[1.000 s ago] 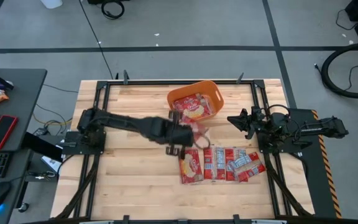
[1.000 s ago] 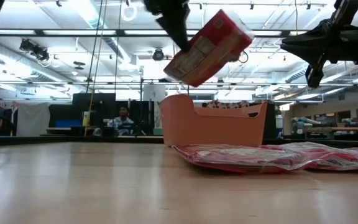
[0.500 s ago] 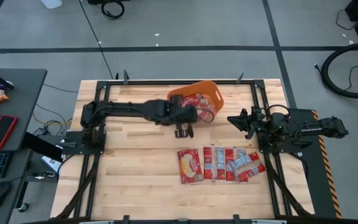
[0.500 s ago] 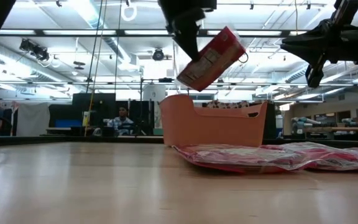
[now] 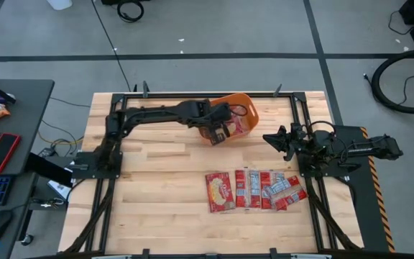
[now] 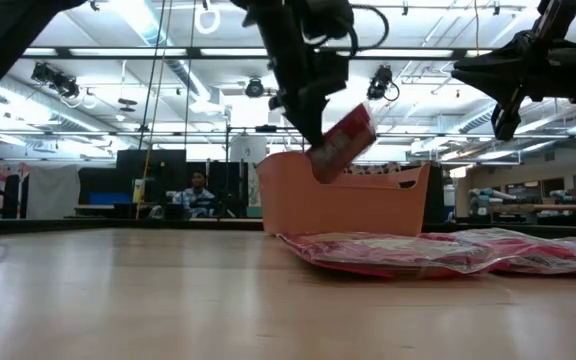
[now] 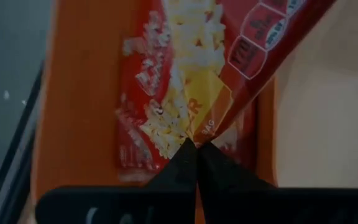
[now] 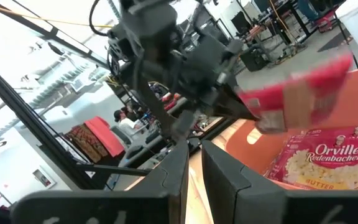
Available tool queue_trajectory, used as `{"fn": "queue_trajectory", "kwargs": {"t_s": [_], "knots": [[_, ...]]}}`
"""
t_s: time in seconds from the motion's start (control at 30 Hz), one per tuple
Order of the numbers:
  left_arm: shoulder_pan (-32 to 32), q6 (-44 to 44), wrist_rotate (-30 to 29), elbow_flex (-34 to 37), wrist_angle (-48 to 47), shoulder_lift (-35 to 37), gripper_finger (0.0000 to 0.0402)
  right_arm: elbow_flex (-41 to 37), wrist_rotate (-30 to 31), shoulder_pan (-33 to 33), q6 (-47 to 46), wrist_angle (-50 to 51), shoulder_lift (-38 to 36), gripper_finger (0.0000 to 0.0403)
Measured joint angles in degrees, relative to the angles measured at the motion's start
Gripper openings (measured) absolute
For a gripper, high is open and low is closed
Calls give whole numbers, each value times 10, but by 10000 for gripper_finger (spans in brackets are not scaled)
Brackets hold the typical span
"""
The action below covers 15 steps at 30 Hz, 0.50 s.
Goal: Sort popcorn bags into baskets
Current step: Put the red popcorn bag into the orange bin
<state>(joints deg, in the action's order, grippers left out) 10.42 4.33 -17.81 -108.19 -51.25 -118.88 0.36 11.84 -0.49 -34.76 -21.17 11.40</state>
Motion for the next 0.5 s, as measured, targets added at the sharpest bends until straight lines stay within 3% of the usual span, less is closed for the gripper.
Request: {"fn": "queue_trajectory", "kwargs": {"t_s": [0.23, 0.5], "knots": [[4, 48, 14, 0, -14, -21, 18, 0, 0, 0, 0, -1, 0, 52], [-15, 50, 15, -15, -12, -16, 117, 0, 0, 0, 0, -2, 1, 52]]}}
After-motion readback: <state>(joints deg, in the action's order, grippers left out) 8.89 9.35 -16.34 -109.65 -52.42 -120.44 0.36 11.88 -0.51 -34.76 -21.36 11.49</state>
